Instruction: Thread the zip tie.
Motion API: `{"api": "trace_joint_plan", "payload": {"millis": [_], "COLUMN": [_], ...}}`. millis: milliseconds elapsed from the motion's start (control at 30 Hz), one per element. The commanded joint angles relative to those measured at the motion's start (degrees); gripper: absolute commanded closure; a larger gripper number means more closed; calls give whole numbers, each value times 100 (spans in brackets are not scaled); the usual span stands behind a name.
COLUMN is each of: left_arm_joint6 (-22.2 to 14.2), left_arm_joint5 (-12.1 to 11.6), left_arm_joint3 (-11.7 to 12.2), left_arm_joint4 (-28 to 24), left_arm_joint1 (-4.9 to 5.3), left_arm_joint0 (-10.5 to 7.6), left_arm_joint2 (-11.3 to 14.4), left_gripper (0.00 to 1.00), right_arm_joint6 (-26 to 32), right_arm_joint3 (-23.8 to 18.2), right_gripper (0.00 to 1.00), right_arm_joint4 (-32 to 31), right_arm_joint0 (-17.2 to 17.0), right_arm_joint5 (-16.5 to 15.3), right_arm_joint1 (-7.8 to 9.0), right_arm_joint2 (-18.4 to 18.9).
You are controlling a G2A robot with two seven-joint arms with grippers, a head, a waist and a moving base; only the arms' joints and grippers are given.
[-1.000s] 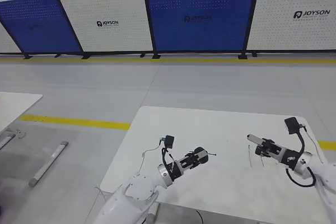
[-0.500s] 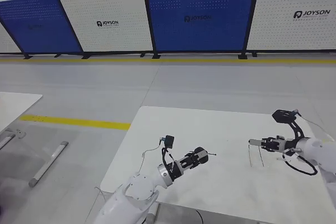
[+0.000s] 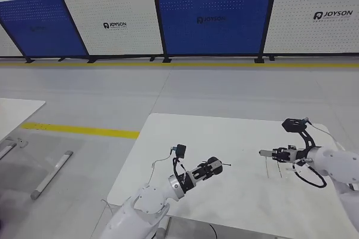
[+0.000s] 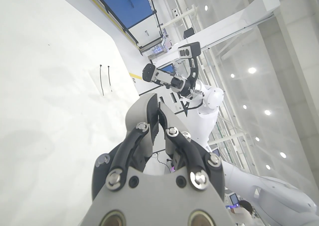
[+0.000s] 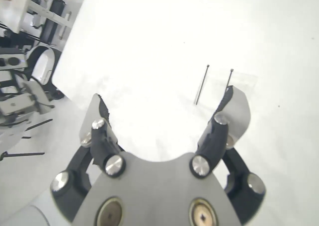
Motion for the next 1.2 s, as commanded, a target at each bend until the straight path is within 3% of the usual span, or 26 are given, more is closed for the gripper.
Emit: {"api": "trace_joint_plan", "payload": {"millis": [0, 133, 167, 600, 733, 900, 1167], "left_arm_joint6": [0, 0, 0, 0, 0, 0, 0], "left_arm_joint5": [0, 0, 0, 0, 0, 0, 0], "left_arm_joint3": [0, 0, 0, 0, 0, 0, 0], "left_arm_joint4": [0, 0, 0, 0, 0, 0, 0], "left_arm_joint1": [0, 0, 0, 0, 0, 0, 0], "left_arm_joint0": [0, 0, 0, 0, 0, 0, 0], "left_arm_joint2": [0, 0, 0, 0, 0, 0, 0], "left_gripper": [100, 100, 100, 100, 100, 100, 100], "right_arm_joint6": [421, 647, 682, 662, 1071, 1071, 1071], "right_arm_joint3": [259, 652, 652, 696, 1094, 1683, 1683], "right_gripper": [0, 0, 0, 0, 0, 0, 0], "right_arm_joint4": [-223, -474, -364, -390, -578, -533, -533], "right_arm_joint0": [330, 814, 874, 828, 1200, 1785, 1785], "right_arm_joint5": [104, 329, 194, 73, 577, 633, 633], "right_arm_joint1": [-55, -170, -194, -194, -266, -416, -416], "right_arm_joint2": [-317, -739, -800, -836, -1129, -1858, -1858]}}
